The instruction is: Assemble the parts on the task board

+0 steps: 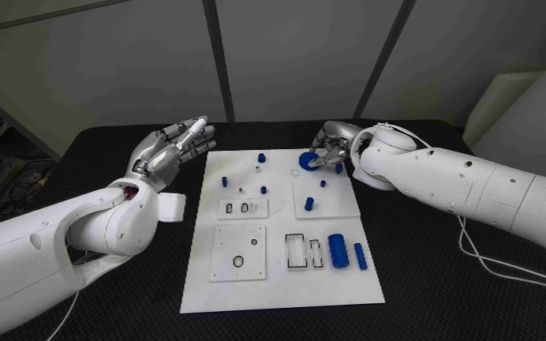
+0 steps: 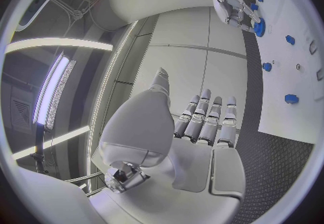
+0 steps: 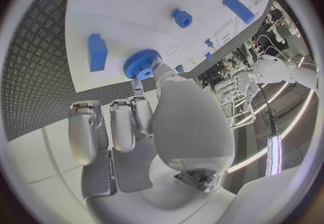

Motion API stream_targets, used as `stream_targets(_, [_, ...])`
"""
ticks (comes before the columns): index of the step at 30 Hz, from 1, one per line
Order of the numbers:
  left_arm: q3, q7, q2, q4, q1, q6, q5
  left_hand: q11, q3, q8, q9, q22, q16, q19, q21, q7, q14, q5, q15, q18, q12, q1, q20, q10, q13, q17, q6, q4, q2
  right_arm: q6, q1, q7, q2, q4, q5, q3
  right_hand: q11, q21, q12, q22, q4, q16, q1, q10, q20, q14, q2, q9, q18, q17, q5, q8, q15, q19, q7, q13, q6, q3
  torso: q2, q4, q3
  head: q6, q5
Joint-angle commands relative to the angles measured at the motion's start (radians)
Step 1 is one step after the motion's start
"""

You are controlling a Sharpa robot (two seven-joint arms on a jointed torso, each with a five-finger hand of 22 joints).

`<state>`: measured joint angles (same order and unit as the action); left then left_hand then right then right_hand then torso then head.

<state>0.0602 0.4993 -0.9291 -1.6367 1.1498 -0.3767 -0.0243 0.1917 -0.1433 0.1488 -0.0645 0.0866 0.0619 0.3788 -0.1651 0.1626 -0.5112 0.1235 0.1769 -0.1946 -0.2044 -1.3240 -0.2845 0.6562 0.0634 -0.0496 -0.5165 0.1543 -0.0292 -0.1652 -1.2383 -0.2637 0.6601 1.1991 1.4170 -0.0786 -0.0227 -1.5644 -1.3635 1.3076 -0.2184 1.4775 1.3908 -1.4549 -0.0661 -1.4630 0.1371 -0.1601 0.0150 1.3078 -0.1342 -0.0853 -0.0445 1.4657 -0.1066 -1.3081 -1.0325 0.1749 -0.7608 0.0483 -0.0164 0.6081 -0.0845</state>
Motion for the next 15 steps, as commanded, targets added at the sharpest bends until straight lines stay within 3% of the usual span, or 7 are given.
stream_targets(1, [0.001,0.004,0.000,-0.001,0.002,0.012,0.008,0.001,-0.002,-0.001,0.002,0.000,-0.001,0.001,-0.006,0.066,-0.003,0.004,-0.001,0.015,0.003,-0.001,0.000,0.002,0.000,-0.001,0.006,-0.005,-0.010,-0.009,0.002,-0.012,0.001,0.009,0.054,0.002,0.002,-0.006,-0.014,0.263,0.013,0.005,0.006,-0.012,0.000,-0.066,-0.015,-0.005,-0.015,0.060,-0.004,-0.006,-0.004,0.105,0.005,-0.081,-0.017,0.005,0.000,0.0001,-0.0001,0.000,0.000])
stream_targets(6, [0.001,0.003,-0.002,-0.002,0.002,0.012,0.008,0.000,-0.003,-0.001,0.002,0.000,-0.002,0.001,-0.007,0.066,-0.003,0.005,-0.001,0.014,0.005,-0.002,0.001,0.001,0.000,0.000,0.008,-0.008,-0.010,-0.078,0.003,0.006,0.008,0.029,0.088,0.002,0.005,-0.006,-0.024,0.263,0.020,0.004,0.006,-0.018,0.002,-0.066,-0.024,-0.008,-0.015,0.058,-0.011,-0.006,-0.006,0.105,0.007,-0.091,-0.027,0.009,0.001,-0.0002,0.0003,-0.001,0.000])
stream_targets(9, [0.001,0.002,-0.002,-0.002,0.001,0.012,0.008,0.000,-0.003,-0.001,0.002,0.000,-0.002,0.001,-0.007,0.066,-0.003,0.005,-0.001,0.014,0.005,-0.002,0.001,0.001,0.000,0.000,0.008,-0.008,-0.010,-0.122,0.004,0.020,0.012,0.044,0.098,0.002,0.008,-0.006,-0.037,0.263,0.027,0.005,0.004,-0.024,0.006,-0.066,-0.027,-0.012,-0.015,0.059,-0.070,-0.003,-0.009,0.105,0.010,-0.104,-0.036,0.015,0.000,0.0002,0.0003,-0.003,0.000])
stream_targets(15, [0.001,0.002,-0.003,-0.002,0.001,0.012,0.008,-0.001,-0.004,-0.002,0.003,0.000,-0.002,0.002,-0.007,0.066,-0.003,0.005,-0.002,0.014,0.005,-0.002,0.001,0.000,0.000,0.000,0.012,-0.009,-0.010,-0.176,0.004,0.035,0.021,0.091,0.121,0.002,0.011,-0.006,-0.051,0.263,0.036,0.006,0.005,-0.032,0.008,-0.066,-0.034,-0.016,-0.015,0.061,-0.091,-0.003,-0.012,0.105,0.014,-0.117,-0.049,0.024,0.001,0.0007,-0.0003,-0.006,0.000])
